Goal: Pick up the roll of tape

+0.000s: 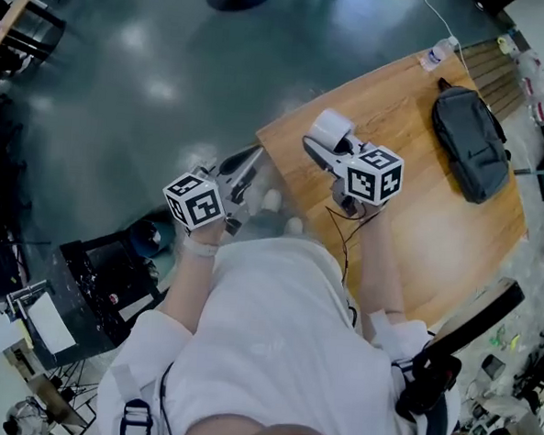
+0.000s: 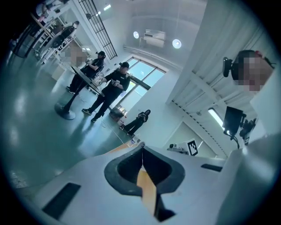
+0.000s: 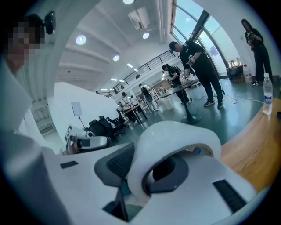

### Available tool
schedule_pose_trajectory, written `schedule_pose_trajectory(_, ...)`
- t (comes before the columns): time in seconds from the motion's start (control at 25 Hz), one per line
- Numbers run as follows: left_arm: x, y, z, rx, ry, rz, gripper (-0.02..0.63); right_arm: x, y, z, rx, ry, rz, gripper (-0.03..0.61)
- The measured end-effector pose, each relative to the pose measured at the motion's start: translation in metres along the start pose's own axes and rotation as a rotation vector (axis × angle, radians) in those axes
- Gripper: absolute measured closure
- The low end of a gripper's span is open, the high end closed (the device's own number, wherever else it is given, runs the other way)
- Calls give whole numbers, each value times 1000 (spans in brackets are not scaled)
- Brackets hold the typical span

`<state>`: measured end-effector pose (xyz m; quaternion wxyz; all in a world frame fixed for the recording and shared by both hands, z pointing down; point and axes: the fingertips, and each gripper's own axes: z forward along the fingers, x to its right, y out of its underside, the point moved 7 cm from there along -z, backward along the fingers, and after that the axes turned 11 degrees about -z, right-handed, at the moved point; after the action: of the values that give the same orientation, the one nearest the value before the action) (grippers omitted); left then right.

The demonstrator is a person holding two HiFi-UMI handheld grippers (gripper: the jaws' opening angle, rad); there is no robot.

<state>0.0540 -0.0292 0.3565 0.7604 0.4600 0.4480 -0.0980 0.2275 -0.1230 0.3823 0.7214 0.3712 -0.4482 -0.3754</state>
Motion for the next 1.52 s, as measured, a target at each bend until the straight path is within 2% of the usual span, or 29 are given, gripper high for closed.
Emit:
schedule_pose_trajectory(0.2,8,-8,-43,99,-23,12,606,-36,-36,5,165,-132,47,460)
schedule_pose_trajectory(0.36,6,-18,-73,132,-24,9,606,-74,-60,11,263,-201,58,460)
schedule_pose_trajectory(0.6,4,-66,-124,189,20,75,606,-128,-94,51,439,-330,101,460)
schedule_pose_trajectory(0.76,9,-91,-151,220,53,106,606,-156,-108,78,484,-391,99,460)
schedule_pose_trajectory(1.08,12,-104,-163,230,42,128,606,-171,-119,83,579,-495,163,460)
schedule_pose_trajectory(1.52,22,-106,-148,221,74,167,606,-165,-109,87,608,-492,227,460)
